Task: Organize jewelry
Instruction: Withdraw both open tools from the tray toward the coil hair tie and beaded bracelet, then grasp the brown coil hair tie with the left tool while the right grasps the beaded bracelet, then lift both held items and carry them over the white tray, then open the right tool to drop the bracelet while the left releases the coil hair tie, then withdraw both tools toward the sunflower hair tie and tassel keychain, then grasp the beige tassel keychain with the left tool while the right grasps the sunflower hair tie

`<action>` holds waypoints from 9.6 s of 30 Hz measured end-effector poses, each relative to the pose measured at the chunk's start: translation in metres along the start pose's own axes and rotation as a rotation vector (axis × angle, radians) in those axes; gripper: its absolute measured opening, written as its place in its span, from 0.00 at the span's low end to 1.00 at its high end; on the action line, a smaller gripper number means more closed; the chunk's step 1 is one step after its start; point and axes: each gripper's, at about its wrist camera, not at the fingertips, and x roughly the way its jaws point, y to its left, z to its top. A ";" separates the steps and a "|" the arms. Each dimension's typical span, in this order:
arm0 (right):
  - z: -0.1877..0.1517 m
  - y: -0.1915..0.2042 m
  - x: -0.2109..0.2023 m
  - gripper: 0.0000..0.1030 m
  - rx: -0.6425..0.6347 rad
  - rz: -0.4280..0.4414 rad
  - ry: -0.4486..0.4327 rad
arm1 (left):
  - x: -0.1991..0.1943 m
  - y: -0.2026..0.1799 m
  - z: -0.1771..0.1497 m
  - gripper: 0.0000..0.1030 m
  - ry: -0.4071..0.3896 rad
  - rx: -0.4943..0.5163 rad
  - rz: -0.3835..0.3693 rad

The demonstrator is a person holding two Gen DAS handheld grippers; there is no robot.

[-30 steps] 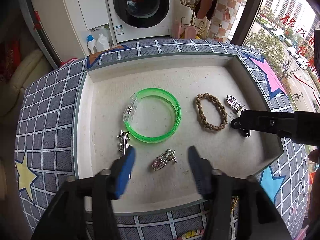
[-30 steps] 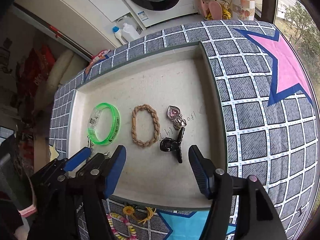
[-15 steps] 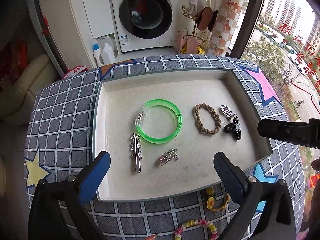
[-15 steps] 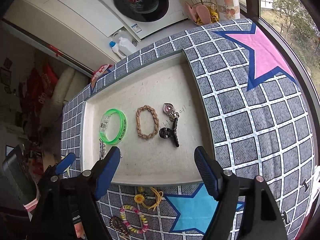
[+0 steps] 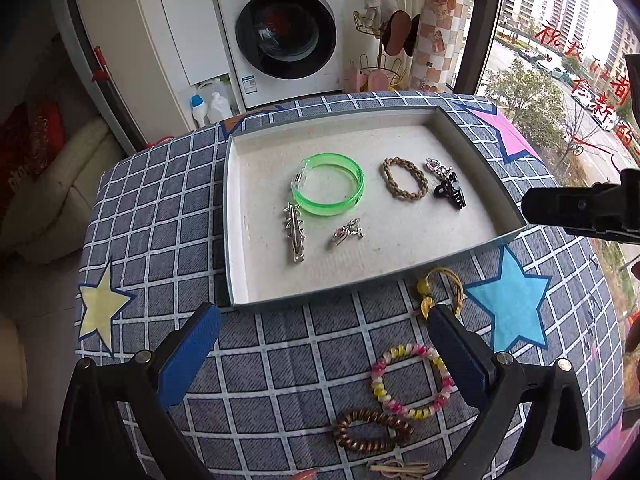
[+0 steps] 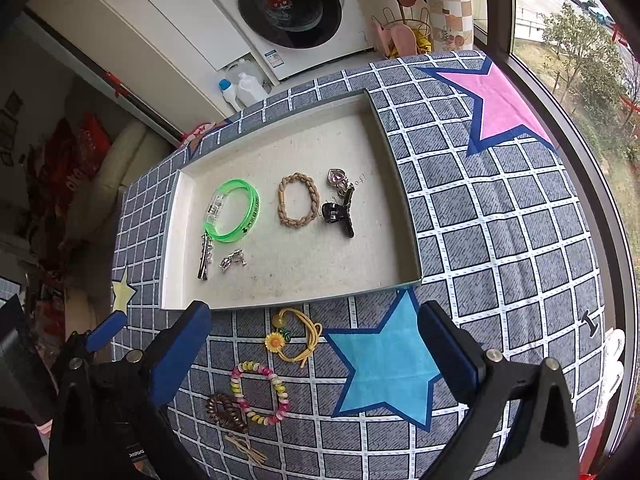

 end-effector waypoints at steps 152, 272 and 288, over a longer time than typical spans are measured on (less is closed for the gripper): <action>0.114 -0.016 0.093 0.09 -0.039 -0.100 0.059 | 0.117 0.015 0.105 0.24 0.087 -0.147 -0.044; -0.061 0.008 0.054 1.00 -0.123 -0.088 0.196 | 0.031 0.022 -0.142 0.95 0.347 -0.395 0.072; -0.040 0.057 0.110 0.79 -0.283 -0.205 0.174 | 0.037 -0.062 -0.107 0.70 0.287 -0.309 0.067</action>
